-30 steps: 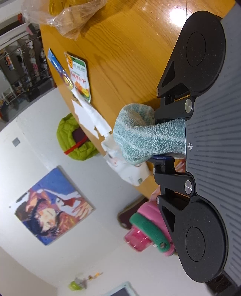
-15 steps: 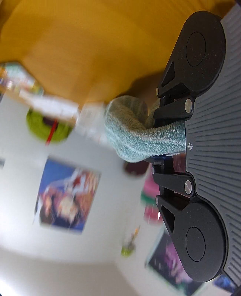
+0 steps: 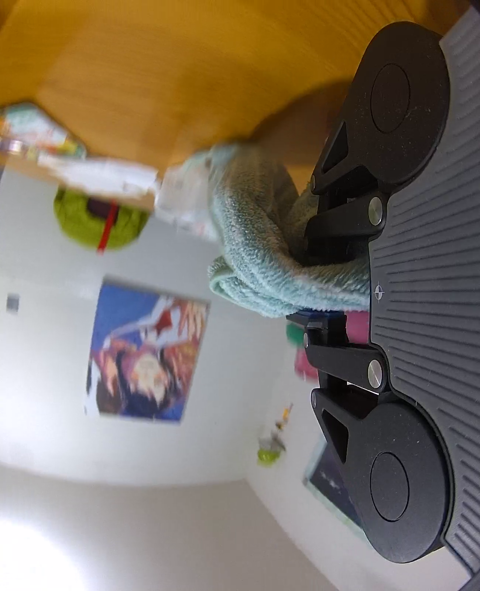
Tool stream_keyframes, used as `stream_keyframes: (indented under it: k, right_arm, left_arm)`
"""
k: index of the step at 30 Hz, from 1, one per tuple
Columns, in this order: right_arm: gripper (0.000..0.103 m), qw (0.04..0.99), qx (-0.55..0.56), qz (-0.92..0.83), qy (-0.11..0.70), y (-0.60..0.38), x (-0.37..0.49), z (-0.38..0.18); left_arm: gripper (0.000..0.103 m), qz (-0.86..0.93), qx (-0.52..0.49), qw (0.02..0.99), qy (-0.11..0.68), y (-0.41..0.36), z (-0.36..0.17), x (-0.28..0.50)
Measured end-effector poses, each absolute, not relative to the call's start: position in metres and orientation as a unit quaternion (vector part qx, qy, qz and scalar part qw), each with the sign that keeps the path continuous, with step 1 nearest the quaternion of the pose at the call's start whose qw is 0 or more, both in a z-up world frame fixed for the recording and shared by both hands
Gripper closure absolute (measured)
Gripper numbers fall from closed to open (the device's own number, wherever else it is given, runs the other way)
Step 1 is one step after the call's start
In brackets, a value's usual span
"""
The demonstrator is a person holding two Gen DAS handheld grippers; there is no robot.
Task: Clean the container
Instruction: 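Lift the pink bottle with the left tool while the right tool raises the towel against it, then hold the bottle with the left tool while the right tool wipes the towel over its side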
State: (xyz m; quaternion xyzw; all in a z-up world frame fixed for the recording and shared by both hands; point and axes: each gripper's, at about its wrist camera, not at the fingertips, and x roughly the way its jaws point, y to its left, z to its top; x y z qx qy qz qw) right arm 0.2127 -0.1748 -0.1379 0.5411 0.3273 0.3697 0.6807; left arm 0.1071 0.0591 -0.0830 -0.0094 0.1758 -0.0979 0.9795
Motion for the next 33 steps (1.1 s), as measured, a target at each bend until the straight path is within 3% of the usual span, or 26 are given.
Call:
stream_keyframes:
  k: [6,8,10,19,28,33]
  right_arm:
    - [0.083,0.708,0.498,0.311,0.391,-0.171,0.221,-0.144]
    - [0.081,0.722,0.489,0.316,0.373,-0.173,0.217,-0.138]
    - [0.081,0.736,0.48,0.321,0.354,-0.174,0.213,-0.131]
    - [0.081,0.786,0.438,0.341,0.272,-0.181,0.197,-0.104]
    - [0.081,0.717,0.49,0.356,0.346,-0.181,0.216,-0.122]
    - [0.08,0.743,0.457,0.341,0.351,-0.171,0.214,-0.118]
  left_arm:
    - [0.034,-0.094,-0.01,0.979,0.178,0.058,-0.082,0.107]
    - [0.02,-0.091,-0.014,0.979,0.184,0.057,-0.081,0.105]
    - [0.015,-0.077,-0.016,0.978,0.193,0.053,-0.079,0.1]
    - [0.019,-0.072,0.012,0.979,0.188,0.036,-0.078,0.082]
    - [0.019,-0.08,0.021,0.979,0.189,0.049,-0.079,0.114]
    - [0.02,-0.093,0.023,0.977,0.188,0.047,-0.079,0.115]
